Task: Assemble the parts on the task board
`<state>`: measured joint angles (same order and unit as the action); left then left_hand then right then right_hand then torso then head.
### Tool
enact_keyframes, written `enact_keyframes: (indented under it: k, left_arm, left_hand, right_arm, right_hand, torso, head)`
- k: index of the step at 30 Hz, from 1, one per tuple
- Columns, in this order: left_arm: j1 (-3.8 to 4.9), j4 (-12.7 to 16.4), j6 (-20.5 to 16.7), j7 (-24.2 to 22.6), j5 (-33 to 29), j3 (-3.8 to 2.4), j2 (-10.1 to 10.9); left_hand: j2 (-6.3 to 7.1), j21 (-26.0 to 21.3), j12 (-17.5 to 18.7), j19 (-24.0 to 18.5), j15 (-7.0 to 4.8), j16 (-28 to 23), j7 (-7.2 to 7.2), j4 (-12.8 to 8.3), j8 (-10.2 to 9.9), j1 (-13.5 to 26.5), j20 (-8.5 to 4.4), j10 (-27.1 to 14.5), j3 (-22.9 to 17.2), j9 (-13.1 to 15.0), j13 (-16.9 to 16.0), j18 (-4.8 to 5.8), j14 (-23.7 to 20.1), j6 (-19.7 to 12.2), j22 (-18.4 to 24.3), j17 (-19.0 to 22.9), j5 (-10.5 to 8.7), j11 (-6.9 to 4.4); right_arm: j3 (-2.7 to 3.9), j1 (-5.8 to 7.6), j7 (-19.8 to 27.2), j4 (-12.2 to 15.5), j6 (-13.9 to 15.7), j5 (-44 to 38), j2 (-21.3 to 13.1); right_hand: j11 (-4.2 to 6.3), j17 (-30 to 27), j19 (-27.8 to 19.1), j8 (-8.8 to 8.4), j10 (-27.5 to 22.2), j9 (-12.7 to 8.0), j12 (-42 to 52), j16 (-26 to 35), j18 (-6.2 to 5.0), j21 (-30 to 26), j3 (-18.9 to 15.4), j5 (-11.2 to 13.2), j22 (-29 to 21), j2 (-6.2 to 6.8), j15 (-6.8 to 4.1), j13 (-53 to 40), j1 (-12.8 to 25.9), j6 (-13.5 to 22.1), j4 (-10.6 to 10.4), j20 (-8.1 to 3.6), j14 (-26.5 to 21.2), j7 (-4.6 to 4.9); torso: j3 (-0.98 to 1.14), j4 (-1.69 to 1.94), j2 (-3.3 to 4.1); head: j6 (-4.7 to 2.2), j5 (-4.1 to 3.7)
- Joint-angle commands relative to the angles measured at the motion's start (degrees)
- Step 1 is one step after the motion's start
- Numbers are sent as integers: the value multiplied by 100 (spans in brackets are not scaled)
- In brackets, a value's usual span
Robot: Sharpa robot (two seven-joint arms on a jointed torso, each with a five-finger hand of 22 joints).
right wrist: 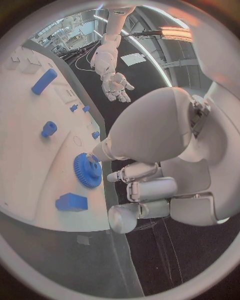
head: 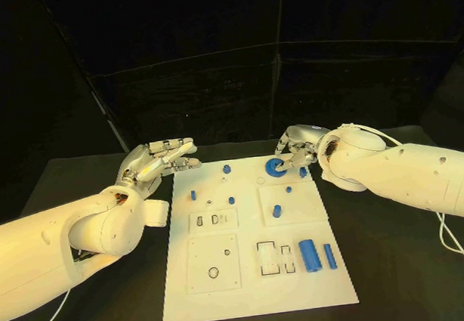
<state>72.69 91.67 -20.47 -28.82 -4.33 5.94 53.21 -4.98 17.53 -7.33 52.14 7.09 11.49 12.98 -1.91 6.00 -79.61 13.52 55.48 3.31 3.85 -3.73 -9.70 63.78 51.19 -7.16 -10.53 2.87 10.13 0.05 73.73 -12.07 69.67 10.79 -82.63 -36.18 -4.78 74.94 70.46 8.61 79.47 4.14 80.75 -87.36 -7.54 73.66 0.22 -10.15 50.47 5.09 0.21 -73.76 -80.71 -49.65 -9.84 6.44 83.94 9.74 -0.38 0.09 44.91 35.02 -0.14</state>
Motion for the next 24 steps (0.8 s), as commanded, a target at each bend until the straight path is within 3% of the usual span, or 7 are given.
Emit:
enact_keyframes:
  k: [1,9,14,20,24]
  left_arm:
    - [7,-2,85,-81,40,-2,-16]
    - [7,-12,87,-80,40,-2,-30]
    - [7,-14,86,-79,40,-3,-29]
    - [7,-11,86,-79,40,-3,-25]
    - [7,-7,86,-77,40,-3,-21]
  left_hand:
    - [-26,-19,28,28,5,-26,78,-34,-28,-24,-13,9,-9,-1,0,-72,36,-4,7,-6,-9,36]
    - [-26,-19,28,28,5,-26,78,-34,-28,-24,-13,9,-9,-1,0,-72,36,-4,7,-6,-9,36]
    - [-26,-19,28,28,5,-26,78,-34,-28,-24,-13,9,-9,-1,0,-72,36,-4,7,-6,-9,36]
    - [-26,-20,29,28,5,-28,79,-36,-30,-23,-13,8,-11,-2,1,-72,35,-4,8,-7,-8,37]
    - [-27,-23,34,27,5,-33,82,-42,-34,-20,-13,6,-14,-2,2,-73,35,-6,11,-8,-8,39]
  right_arm:
    - [2,-1,-53,-26,-219,-163,31]
    - [2,-29,-54,-67,-291,-174,94]
    - [2,-40,-53,-83,-312,-179,112]
    - [2,-49,-53,-93,-257,-230,127]
    - [2,-53,-2,-79,43,-350,124]
  right_hand:
    - [-3,847,32,25,38,7,26,-22,39,20,2,-14,5,-16,21,-6,-31,-33,45,7,473,5]
    - [0,900,55,38,94,4,90,-44,48,51,4,-1,59,-53,19,-110,-40,-68,80,5,483,-1]
    - [16,905,58,80,112,9,118,-48,50,70,37,42,79,-142,8,-161,-70,-171,138,-2,483,-20]
    - [56,915,63,148,144,18,146,-52,53,97,156,143,113,-303,-23,-230,-140,-402,249,-27,483,-64]
    - [124,937,91,226,205,38,188,-60,60,132,364,145,172,-486,-75,-323,-280,-666,362,-65,487,-140]
  torso:
    - [3,-5,-1]
    - [4,6,2]
    - [4,6,0]
    - [9,1,0]
    - [9,3,-1]
  head:
    - [9,0]
    - [21,-7]
    - [21,-3]
    - [26,1]
    - [25,2]
